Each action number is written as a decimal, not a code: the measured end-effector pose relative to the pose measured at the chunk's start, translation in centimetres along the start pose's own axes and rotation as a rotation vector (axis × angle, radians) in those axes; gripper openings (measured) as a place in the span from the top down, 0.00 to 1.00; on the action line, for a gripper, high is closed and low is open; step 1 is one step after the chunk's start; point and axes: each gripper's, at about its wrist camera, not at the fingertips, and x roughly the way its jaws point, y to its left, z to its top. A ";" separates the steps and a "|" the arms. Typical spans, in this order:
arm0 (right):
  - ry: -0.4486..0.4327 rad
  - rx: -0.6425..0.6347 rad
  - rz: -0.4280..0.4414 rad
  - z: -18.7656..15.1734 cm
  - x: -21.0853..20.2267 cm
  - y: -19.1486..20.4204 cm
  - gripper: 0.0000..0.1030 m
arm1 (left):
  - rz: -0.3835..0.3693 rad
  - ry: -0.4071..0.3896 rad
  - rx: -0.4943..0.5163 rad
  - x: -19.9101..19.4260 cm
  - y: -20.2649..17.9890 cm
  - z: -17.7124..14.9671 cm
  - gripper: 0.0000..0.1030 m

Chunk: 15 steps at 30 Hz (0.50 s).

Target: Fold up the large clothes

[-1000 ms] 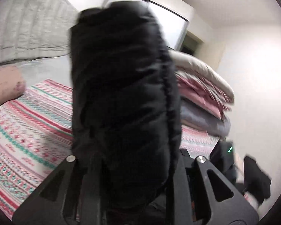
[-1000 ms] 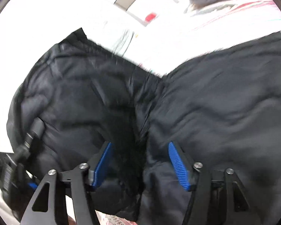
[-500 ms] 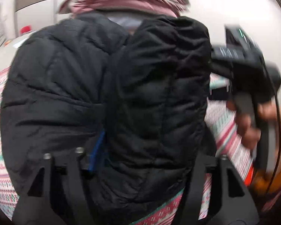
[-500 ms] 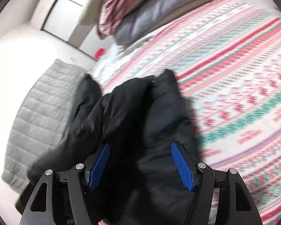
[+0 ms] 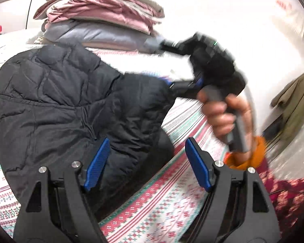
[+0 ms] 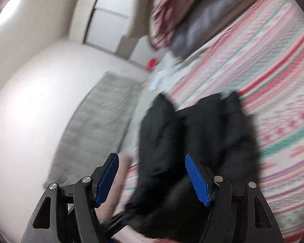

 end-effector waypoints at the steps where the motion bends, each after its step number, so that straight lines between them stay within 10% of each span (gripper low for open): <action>1: 0.017 -0.007 0.006 -0.2 1.0 0.4 0.33 | -0.002 -0.023 -0.009 -0.5 0.2 0.0 0.25; 8: 0.189 -0.028 -0.067 -2.2 4.3 -0.1 0.35 | 0.202 -0.155 -0.178 -2.2 5.0 0.7 0.25; 15: 0.384 -0.149 -0.196 -5.0 5.2 -2.9 0.41 | 0.230 -0.042 -0.193 1.4 7.9 -0.7 0.25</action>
